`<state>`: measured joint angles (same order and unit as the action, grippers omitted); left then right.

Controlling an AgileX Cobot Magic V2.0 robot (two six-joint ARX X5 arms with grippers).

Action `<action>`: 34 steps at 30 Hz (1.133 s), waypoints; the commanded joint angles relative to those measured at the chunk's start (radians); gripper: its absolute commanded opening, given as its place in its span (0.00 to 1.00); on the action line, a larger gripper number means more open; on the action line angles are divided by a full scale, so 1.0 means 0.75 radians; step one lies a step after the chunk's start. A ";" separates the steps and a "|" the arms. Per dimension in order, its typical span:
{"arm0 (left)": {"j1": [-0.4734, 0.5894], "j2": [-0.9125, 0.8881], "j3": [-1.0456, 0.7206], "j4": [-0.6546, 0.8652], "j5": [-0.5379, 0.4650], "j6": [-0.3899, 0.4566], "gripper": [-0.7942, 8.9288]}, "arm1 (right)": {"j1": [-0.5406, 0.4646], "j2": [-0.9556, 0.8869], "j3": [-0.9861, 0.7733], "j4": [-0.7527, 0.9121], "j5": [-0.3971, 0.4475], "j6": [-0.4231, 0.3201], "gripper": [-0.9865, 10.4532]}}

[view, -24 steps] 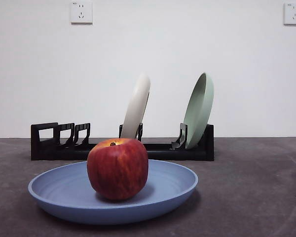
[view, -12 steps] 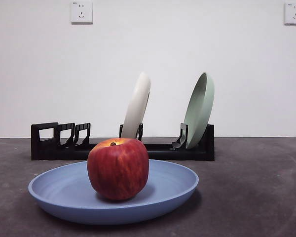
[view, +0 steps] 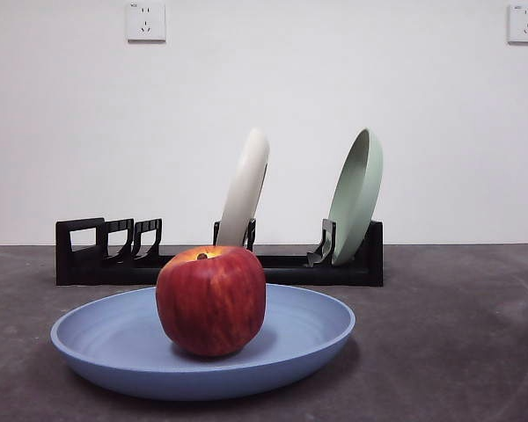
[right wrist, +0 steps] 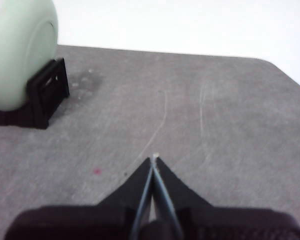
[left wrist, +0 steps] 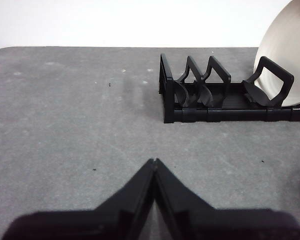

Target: Take the blue plate from the plate rack,put the plate on the table,take the apple from the table,put the apple in the plate

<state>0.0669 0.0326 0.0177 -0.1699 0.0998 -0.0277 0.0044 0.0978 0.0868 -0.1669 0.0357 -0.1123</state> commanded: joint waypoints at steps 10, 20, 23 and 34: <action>-0.003 0.001 -0.014 0.013 0.006 -0.009 0.08 | 0.000 -0.121 -0.097 -0.021 -0.003 0.075 0.09; -0.003 0.005 -0.014 0.013 0.006 -0.009 0.08 | 0.000 -0.121 -0.097 -0.023 -0.003 0.077 0.09; -0.003 0.007 -0.014 0.013 0.007 -0.009 0.08 | 0.000 -0.121 -0.097 -0.023 -0.003 0.077 0.09; -0.003 0.009 -0.014 0.013 0.006 -0.010 0.08 | 0.000 -0.119 -0.097 -0.024 -0.003 0.077 0.09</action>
<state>0.0669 0.0395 0.0177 -0.1699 0.0998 -0.0277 0.0044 0.0097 0.0238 -0.1925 0.0341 -0.0635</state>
